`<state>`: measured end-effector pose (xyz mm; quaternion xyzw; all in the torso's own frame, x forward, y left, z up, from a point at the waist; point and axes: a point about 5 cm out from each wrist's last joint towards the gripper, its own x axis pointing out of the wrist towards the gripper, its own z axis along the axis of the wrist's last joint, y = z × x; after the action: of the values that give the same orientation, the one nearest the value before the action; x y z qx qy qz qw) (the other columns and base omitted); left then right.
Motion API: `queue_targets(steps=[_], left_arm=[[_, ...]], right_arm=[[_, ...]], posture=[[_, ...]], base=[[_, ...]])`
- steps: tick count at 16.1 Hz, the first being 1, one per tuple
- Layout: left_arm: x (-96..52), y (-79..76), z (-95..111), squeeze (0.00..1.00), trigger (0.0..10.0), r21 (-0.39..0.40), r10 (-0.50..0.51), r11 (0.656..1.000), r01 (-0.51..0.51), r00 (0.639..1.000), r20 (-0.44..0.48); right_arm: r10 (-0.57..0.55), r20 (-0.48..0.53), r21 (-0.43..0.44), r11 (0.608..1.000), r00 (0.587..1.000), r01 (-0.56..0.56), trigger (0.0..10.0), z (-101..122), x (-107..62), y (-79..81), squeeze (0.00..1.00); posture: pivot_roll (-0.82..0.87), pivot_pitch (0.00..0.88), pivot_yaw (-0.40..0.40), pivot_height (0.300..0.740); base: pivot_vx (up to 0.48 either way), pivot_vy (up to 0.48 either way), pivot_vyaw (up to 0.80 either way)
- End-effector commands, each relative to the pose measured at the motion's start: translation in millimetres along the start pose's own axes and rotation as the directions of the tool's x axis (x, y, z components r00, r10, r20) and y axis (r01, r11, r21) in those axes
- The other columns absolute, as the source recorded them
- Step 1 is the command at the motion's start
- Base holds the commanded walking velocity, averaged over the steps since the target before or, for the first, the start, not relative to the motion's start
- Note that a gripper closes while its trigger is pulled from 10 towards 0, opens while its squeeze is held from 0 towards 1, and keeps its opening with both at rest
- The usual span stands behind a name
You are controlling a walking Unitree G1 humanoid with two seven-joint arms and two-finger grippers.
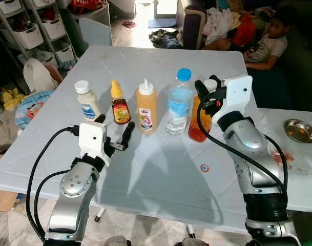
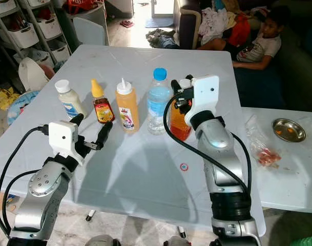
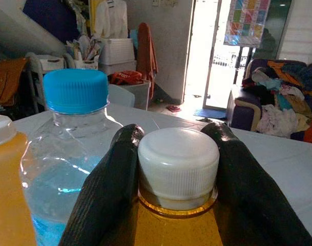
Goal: Restocking fridge
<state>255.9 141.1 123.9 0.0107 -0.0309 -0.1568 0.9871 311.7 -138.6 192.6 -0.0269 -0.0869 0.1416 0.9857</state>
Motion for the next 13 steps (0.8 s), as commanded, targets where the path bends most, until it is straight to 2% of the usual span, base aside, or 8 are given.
queue_targets(steps=[1, 3, 4, 5, 6, 9, 13], left_arm=[[1.3, 0.4, -1, 0.0, 10.0, 0.012, -0.005, 1.0, 0.006, 1.0, -0.012], [1.1, 0.3, -1, 0.0, 10.0, 0.015, -0.008, 1.0, 0.009, 1.0, -0.012], [0.7, 1.6, 0, 0.0, 10.0, 0.021, -0.002, 1.0, 0.002, 1.0, -0.005], [0.3, 2.3, 1, 0.0, 10.0, 0.021, 0.0, 1.0, 0.0, 1.0, -0.003], [-0.3, 3.1, 2, 0.0, 10.0, 0.018, 0.0, 1.0, 0.0, 1.0, -0.001], [2.0, 0.7, 1, 0.0, 10.0, 0.007, -0.014, 1.0, 0.014, 1.0, -0.011], [6.0, -0.8, -1, 0.0, 10.0, 0.022, 0.001, 1.0, 0.0, 0.999, -0.038]], right_arm=[[0.018, -0.036, 0.019, 1.0, 0.999, -0.017, 0.0, -7, -3.8, 5.5, 0.0], [0.006, -0.042, 0.029, 1.0, 0.999, -0.005, 0.0, -9, -8.2, 6.4, 0.0], [-0.016, -0.035, 0.042, 0.999, 0.999, 0.017, 0.9, -9, -14.7, 5.0, 0.0], [-0.032, -0.022, 0.043, 0.999, 0.999, 0.033, 3.9, -8, -19.0, 3.6, 0.0], [-0.06, -0.003, 0.044, 0.997, 0.998, 0.061, 10.0, -6, -24.4, 1.8, 0.0], [-0.095, 0.027, 0.024, 0.995, 0.995, 0.094, 10.0, -1, -32.2, 3.0, 0.0], [-0.105, 0.039, 0.04, 0.994, 0.994, 0.104, 10.0, 3, -30.9, 5.5, 0.0]], posture=[[0.01, 0.0, 0.035, 0.74], [0.01, 0.0, 0.035, 0.74], [0.01, 0.0, 0.034, 0.74], [0.0, 0.0, 0.034, 0.74], [0.0, 0.0, 0.036, 0.74], [-0.01, 0.0, 0.04, 0.74], [-0.01, 0.0, 0.047, 0.74]], base=[[0.0, 0.0, 0.0], [0.0, 0.0, 0.0], [0.0, 0.0, 0.0], [0.0, 0.0, 0.0], [0.0, 0.0, 0.0], [0.0, 0.0, 0.0], [0.0, 0.0, 0.0]])
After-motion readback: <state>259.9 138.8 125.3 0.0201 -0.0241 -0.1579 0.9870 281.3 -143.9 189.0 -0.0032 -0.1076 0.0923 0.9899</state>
